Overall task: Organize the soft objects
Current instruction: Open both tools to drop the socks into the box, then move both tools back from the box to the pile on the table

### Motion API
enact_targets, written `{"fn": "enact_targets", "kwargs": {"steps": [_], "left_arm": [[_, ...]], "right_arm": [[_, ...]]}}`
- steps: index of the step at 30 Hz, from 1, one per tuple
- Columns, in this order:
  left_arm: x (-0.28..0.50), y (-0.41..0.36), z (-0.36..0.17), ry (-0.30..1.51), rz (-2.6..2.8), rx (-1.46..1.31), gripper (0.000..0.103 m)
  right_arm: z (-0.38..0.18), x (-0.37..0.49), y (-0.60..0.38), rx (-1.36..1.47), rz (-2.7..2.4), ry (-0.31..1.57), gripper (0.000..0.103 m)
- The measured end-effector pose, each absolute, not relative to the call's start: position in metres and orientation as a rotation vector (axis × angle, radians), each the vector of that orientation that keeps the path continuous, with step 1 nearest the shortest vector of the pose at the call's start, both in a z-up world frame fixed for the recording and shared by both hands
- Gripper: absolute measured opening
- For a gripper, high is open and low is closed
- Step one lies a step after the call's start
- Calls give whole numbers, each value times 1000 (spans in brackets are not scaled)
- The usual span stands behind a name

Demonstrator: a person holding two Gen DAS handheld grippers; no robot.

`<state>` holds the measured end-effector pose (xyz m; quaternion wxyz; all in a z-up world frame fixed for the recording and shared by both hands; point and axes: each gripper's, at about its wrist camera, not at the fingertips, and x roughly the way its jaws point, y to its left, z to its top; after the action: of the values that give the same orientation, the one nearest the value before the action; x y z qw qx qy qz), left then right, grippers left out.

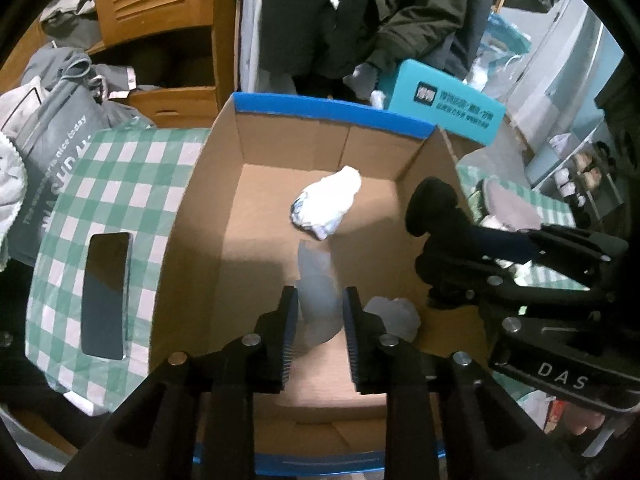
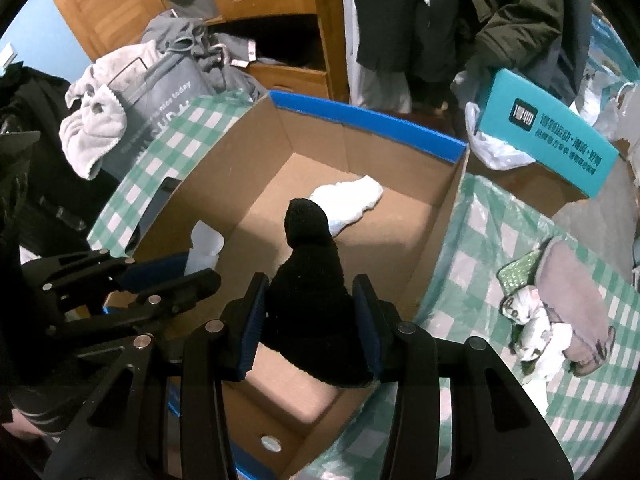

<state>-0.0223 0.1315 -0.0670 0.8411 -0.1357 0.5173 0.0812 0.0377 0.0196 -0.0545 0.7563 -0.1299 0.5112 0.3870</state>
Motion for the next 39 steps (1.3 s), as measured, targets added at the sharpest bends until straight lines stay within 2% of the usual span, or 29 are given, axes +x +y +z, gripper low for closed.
{"fn": "enact_targets", "kwargs": {"steps": [2, 4, 6, 11, 15, 23, 39], "left_arm": [[-23, 132, -68, 1093, 180, -280, 29], [-23, 134, -68, 1095, 187, -278, 36], [-23, 134, -66, 1087, 194, -278, 41], [-22, 133, -62, 1077, 195, -287, 47], [-19, 129, -60, 1072, 184, -288, 51], [-11, 106, -54, 1067, 146, -273, 56], [7, 58, -44, 1075, 80, -237, 57]], "right_arm": [[-56, 39, 20, -289, 836, 1114, 45], [-55, 40, 18, -284, 831, 1109, 57], [-54, 42, 15, -276, 830, 1104, 59], [-49, 47, 5, -255, 808, 1094, 61], [-45, 50, -6, -235, 795, 1086, 68], [-41, 55, -34, -209, 761, 1074, 69], [-45, 68, -111, -139, 662, 1064, 71]]}}
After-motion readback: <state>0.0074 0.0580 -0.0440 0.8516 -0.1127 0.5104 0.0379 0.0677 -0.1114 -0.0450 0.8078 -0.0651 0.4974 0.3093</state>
